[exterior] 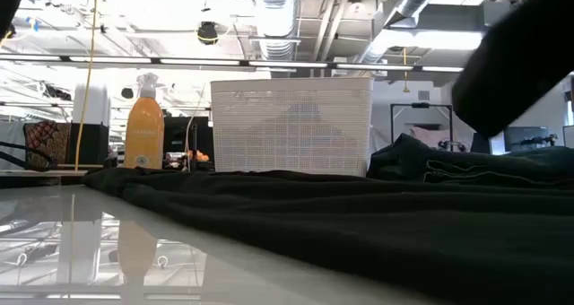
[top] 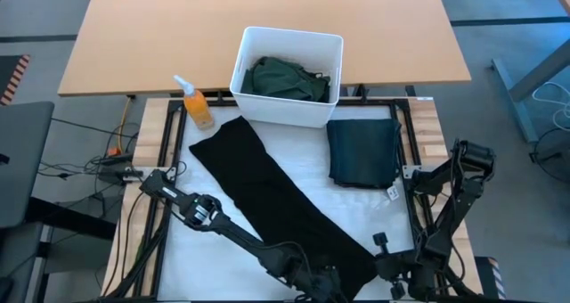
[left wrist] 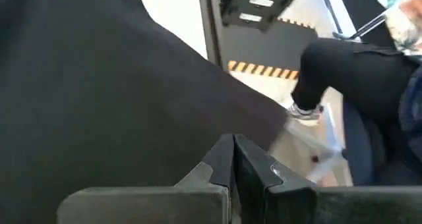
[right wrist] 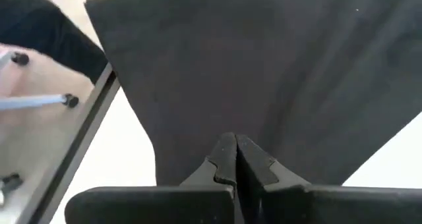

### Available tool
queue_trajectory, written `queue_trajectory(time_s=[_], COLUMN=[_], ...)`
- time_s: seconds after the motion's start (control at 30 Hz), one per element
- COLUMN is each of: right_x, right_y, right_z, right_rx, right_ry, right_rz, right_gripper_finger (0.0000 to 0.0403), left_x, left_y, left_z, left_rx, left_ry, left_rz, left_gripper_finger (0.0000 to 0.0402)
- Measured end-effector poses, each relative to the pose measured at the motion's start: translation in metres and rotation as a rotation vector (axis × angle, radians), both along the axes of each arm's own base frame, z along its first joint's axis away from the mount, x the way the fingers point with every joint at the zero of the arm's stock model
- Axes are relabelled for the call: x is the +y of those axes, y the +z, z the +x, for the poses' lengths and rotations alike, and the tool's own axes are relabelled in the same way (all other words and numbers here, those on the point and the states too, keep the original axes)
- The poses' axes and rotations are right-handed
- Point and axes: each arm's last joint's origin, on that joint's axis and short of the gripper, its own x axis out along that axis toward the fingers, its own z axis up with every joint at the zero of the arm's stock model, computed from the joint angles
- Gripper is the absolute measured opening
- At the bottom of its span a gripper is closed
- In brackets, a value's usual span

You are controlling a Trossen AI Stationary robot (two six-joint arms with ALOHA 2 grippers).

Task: Fold laundry
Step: Fold the black t-shirt

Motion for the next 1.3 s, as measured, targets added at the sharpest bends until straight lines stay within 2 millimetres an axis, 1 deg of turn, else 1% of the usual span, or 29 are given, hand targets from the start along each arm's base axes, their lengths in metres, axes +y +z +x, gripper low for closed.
queue_trajectory(time_s=[0.1,0.17,0.3,0.4,0.53,0.67,0.77,0.83,0.9,0.97,1.0,1.1,1.2,1.3], right_x=[0.004,0.013,0.032,0.046,0.062,0.075,0.081,0.084,0.087,0.088,0.087,0.087,0.089,0.091], right_y=[0.002,0.007,0.014,0.009,-0.004,-0.01,-0.013,-0.013,-0.012,-0.012,-0.013,-0.011,-0.006,-0.003], right_z=[-0.001,-0.002,-0.002,0.003,0.013,0.029,0.039,0.045,0.047,0.05,0.05,0.048,0.044,0.039], right_rx=[-0.015,-0.059,-0.146,-0.186,-0.215,-0.209,-0.186,-0.167,-0.145,-0.125,-0.114,-0.106,-0.111,-0.109], right_ry=[0.008,0.081,0.219,0.293,0.373,0.36,0.346,0.337,0.327,0.303,0.295,0.275,0.26,0.251], right_rz=[0.043,0.044,0.003,-0.068,-0.213,-0.243,-0.281,-0.308,-0.321,-0.318,-0.322,-0.299,-0.259,-0.225], right_gripper_finger=[0.002,0.002,0.002,0.0025,0.0056,0.0097,0.0131,0.0153,0.0173,0.0191,0.0198,0.0213,0.0217,0.0215], left_x=[-0.004,-0.006,-0.013,-0.017,-0.022,-0.029,-0.038,-0.047,-0.054,-0.06,-0.062,-0.065,-0.066,-0.064], left_y=[-0.003,-0.008,-0.012,-0.014,-0.015,-0.014,-0.009,0.004,0.02,0.029,0.029,0.021,0.021,0.019], left_z=[-0.007,-0.012,-0.017,-0.021,-0.026,-0.03,-0.032,-0.032,-0.034,-0.036,-0.038,-0.039,-0.038,-0.037], left_rx=[0.076,0.116,0.146,0.173,0.18,0.186,0.086,-0.043,-0.187,-0.297,-0.327,-0.352,-0.381,-0.381], left_ry=[0.013,0.015,0.023,0.02,0.008,-0.043,-0.107,-0.147,-0.149,-0.133,-0.135,-0.164,-0.177,-0.173], left_rz=[-0.009,-0.002,-0.025,-0.022,-0.01,-0.025,0.041,0.105,0.209,0.315,0.367,0.48,0.496,0.486], left_gripper_finger=[0.0,0.0,0.0,0.0,0.0,0.0,0.0,0.0,0.0,0.0,0.0001,0.0012,0.0039,0.0078])
